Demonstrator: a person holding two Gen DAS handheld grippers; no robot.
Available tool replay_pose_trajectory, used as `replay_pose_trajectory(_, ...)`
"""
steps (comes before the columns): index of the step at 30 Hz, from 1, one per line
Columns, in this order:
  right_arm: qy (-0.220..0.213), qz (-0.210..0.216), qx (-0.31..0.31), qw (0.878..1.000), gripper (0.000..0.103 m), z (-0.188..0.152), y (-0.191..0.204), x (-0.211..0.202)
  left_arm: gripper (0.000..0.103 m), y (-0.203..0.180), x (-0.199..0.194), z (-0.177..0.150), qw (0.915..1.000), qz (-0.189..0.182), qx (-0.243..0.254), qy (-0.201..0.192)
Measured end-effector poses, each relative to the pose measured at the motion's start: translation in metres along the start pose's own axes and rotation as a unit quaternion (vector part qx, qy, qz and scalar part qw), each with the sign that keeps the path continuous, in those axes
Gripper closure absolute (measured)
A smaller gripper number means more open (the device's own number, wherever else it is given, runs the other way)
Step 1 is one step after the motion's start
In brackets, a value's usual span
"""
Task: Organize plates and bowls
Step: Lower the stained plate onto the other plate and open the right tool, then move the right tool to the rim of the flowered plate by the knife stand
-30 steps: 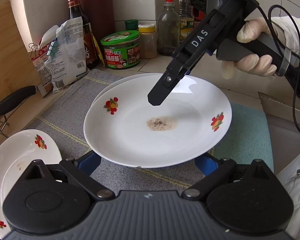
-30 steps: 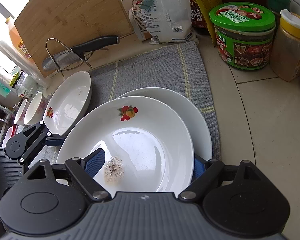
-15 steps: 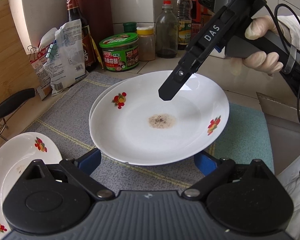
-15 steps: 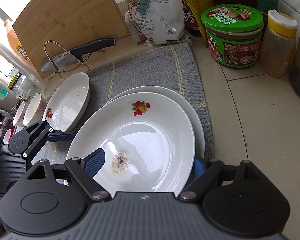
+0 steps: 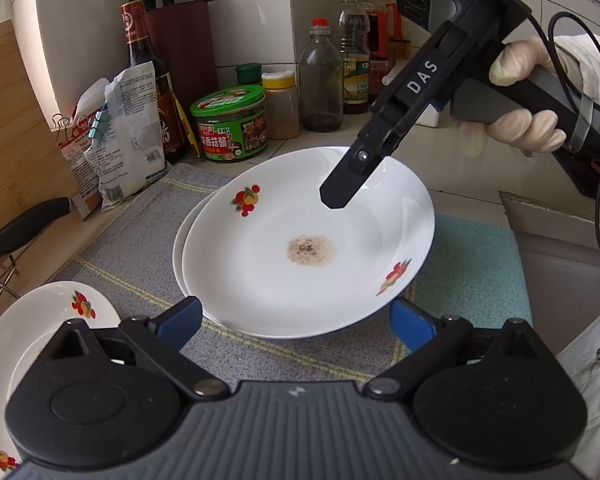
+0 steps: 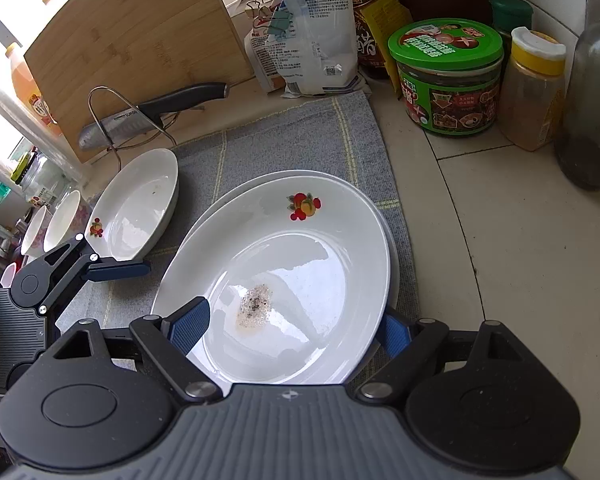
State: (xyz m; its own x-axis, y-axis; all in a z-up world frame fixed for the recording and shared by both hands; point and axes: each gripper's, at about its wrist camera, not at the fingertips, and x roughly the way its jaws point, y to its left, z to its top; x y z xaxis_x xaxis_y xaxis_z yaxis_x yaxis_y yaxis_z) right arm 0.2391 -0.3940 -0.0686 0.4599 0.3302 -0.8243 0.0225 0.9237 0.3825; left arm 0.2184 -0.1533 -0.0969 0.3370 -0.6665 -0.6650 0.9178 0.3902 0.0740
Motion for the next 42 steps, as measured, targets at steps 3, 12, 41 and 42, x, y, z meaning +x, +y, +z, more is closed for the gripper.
replay_pose_trajectory(3,0.000,-0.006,-0.003,1.000,0.012,-0.004,0.003,-0.002,0.003,-0.003,-0.005,-0.002,1.0000,0.003,-0.004,0.000)
replay_pose_trajectory(12,-0.001,-0.025,-0.011,1.000,0.005,-0.010,0.012,-0.002,0.003,-0.012,-0.019,-0.012,0.9995,0.013,-0.020,0.021)
replay_pose_trajectory(41,-0.099,-0.103,-0.152,0.978,0.000,-0.050,0.099,-0.014,0.001,-0.012,-0.082,-0.048,0.9783,0.153,-0.140,0.002)
replay_pose_trajectory(42,-0.102,-0.104,-0.154,0.977,0.000,-0.051,0.103,-0.013,0.001,-0.011,-0.085,-0.052,0.9761,0.158,-0.150,0.002)
